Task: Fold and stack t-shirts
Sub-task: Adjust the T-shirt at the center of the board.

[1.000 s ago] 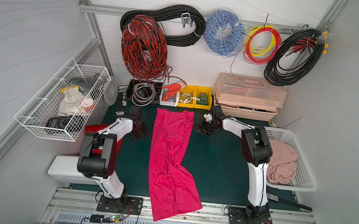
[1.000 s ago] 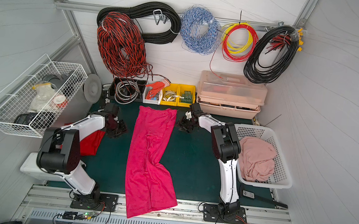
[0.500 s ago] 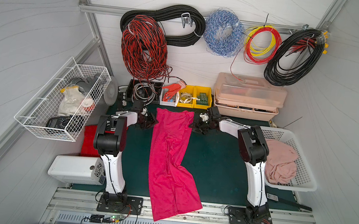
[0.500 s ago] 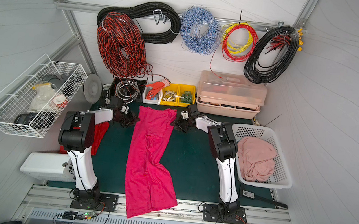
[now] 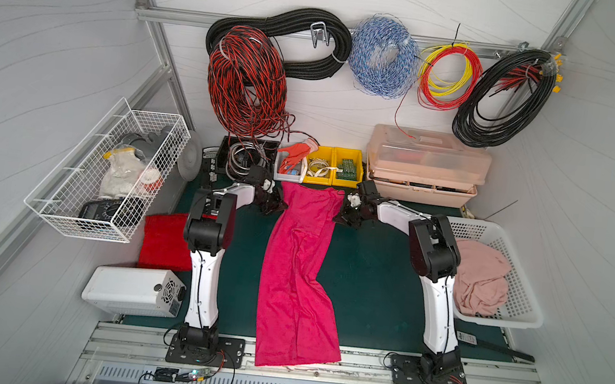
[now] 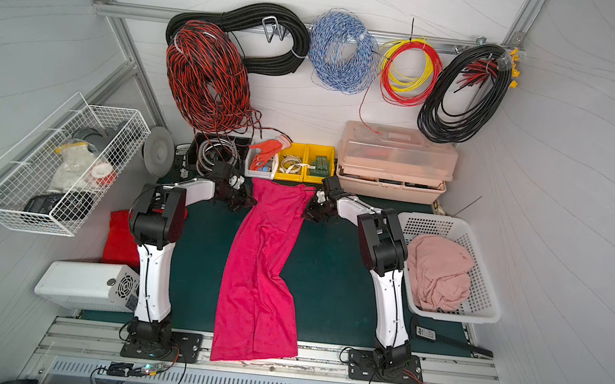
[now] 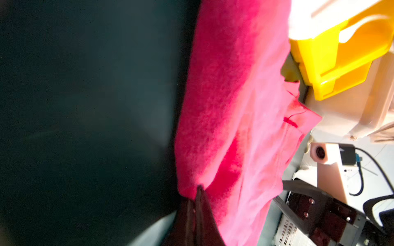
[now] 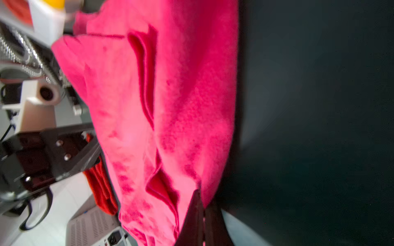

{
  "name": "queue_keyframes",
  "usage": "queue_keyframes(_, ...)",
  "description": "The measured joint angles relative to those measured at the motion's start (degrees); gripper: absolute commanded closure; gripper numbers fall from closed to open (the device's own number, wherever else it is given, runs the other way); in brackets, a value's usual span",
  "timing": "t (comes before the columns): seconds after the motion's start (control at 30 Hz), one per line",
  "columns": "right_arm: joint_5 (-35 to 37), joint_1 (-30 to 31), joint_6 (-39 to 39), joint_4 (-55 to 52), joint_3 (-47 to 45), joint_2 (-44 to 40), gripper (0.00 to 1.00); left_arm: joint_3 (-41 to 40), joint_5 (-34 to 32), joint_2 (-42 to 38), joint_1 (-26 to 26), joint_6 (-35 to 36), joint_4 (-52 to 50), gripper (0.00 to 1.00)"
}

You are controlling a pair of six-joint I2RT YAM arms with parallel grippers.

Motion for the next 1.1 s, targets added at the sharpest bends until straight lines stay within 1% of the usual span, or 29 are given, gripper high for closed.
queue_keyframes(0.1, 2.4, -3.0, -1.5, -3.4, 2.8, 0.6, 0.95, 4.3, -0.7, 2.4, -1.8, -1.0, -1.6, 1.0)
queue_keyframes(0.2, 3.4, -5.4, -2.5, -5.6, 5.7, 1.9, 0.95, 6.8, -1.1, 3.8, -2.1, -1.7, -3.5, 1.0)
queue_keyframes(0.3, 1.8, -6.5, -2.8, -10.6, 10.0, 4.3, 0.92, 9.1, -0.8, 5.0, -1.8, -2.1, -4.8, 1.0)
queue_keyframes(0.33, 2.0, -6.6, -2.8, -12.7, 11.8, 5.0, 0.88, 9.7, -0.6, 5.4, -1.7, -2.1, -5.0, 1.0)
queue_keyframes(0.4, 1.8, -6.6, -2.9, -16.4, 14.8, 6.3, 0.7, 10.4, -0.2, 5.9, -1.5, -2.4, -5.0, 1.0)
queue_keyframes(0.43, 1.4, -6.6, -2.9, -17.9, 16.0, 6.6, 0.66, 10.6, -0.2, 6.1, -1.4, -2.5, -5.0, 1.0)
queue_keyframes(0.6, -0.2, -6.6, -3.2, -20.0, 17.4, 6.9, 0.57, 11.3, 0.8, 6.7, -0.8, -3.2, -4.9, 1.0)
queue_keyframes(0.67, -0.5, -6.6, -3.3, -20.3, 17.6, 7.0, 0.5, 11.6, 1.1, 7.0, -0.5, -3.6, -4.5, 1.0)
queue_keyframes(0.77, -1.1, -6.6, -3.4, -19.9, 17.2, 6.6, 0.46, 11.6, 1.3, 7.1, 0.2, -3.8, -4.1, 1.0)
queue_keyframes(0.83, -1.3, -6.6, -4.3, -17.8, 14.6, 5.2, 0.4, 11.5, 1.3, 7.0, 0.6, -3.7, -4.0, 0.67)
queue_keyframes(0.87, -1.3, -6.6, -5.0, -16.5, 13.1, 4.3, 0.37, 11.1, 2.0, 6.9, 0.9, -3.8, -3.4, 0.48)
queue_keyframes(0.93, -0.1, -6.5, -6.3, -13.8, 9.1, 1.8, 0.34, 9.3, 2.4, 5.2, 1.3, -3.5, -1.2, 0.22)
queue_keyframes(0.97, 0.7, -6.6, -6.8, -12.5, 6.2, -0.1, 0.25, 7.2, 2.2, 3.1, 1.6, -3.4, -0.1, 0.04)
queue_keyframes(1.0, 1.3, -6.7, -7.2, -11.7, 4.1, -1.5, 0.09, 5.5, 1.9, 1.6, 1.9, -3.2, 0.3, 0.01)
queue_keyframes(1.03, 1.6, -6.7, -7.8, -11.0, 2.3, -3.0, 0.02, 3.5, 1.6, -0.3, 2.3, -2.9, 0.6, 0.0)
queue_keyframes(1.1, 2.9, -6.6, -8.6, -10.5, -1.4, -6.3, 0.01, -0.3, 0.0, -3.8, 2.9, -1.9, -0.3, 0.0)
